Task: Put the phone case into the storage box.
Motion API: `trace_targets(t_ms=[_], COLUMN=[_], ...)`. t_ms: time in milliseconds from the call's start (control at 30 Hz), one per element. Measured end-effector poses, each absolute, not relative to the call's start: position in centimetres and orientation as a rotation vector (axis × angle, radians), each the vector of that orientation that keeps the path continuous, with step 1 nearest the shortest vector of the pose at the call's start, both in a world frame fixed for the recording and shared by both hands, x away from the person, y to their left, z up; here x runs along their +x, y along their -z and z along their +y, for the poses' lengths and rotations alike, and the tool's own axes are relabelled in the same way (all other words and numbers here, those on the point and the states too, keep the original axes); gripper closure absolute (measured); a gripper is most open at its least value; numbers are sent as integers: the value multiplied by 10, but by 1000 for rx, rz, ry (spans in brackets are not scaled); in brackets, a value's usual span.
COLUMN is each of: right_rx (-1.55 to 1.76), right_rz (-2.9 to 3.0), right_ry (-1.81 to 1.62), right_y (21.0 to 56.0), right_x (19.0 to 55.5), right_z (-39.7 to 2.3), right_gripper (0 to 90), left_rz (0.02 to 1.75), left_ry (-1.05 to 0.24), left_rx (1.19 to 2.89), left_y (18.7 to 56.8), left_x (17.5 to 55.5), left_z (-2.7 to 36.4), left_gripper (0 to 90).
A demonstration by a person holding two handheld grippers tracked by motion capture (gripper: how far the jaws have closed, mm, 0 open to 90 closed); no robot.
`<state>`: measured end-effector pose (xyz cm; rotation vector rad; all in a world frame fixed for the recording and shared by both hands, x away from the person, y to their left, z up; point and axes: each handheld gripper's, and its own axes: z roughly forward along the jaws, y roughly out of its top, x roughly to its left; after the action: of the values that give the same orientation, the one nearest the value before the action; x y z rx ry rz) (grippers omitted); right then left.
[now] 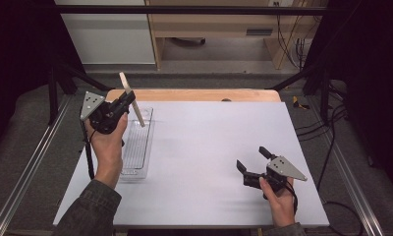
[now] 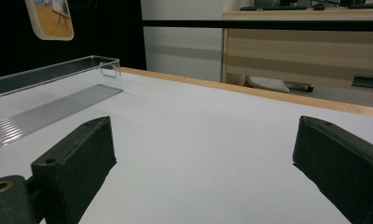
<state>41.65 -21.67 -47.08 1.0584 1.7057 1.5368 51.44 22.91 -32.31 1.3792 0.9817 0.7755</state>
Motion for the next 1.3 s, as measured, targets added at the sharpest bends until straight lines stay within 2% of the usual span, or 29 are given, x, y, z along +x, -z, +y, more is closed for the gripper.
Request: trace_targets(t_ms=[1300], right_rx=[1007], right_rz=[1715], right_ry=[-1539], right_y=[473], right_x=[413], right_z=[-223], right_gripper=[52], left_rz=[1069], left_ry=[-833], left_rx=[1391], left_y=[347], left_x=[544], left_z=[236], left_gripper=[816])
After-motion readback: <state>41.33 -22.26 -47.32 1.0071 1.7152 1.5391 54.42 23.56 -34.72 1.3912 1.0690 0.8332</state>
